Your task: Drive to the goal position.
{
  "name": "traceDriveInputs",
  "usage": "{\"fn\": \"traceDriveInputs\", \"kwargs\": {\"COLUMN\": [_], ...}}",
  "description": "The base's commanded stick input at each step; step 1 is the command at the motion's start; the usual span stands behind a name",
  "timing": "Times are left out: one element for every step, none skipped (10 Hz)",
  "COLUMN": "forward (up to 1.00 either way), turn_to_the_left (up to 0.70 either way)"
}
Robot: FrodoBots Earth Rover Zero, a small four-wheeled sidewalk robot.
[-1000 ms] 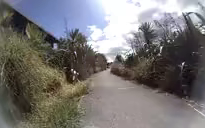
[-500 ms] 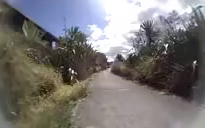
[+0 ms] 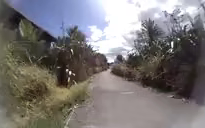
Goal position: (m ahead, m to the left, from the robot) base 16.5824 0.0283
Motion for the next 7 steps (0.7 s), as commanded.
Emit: {"fn": "traceDriveInputs", "kwargs": {"forward": [0.7,0.7,0.7,0.7,0.7,0.7,0.7], "turn_to_the_left": [0.0,0.0,0.0,0.0,0.0,0.0,0.0]}}
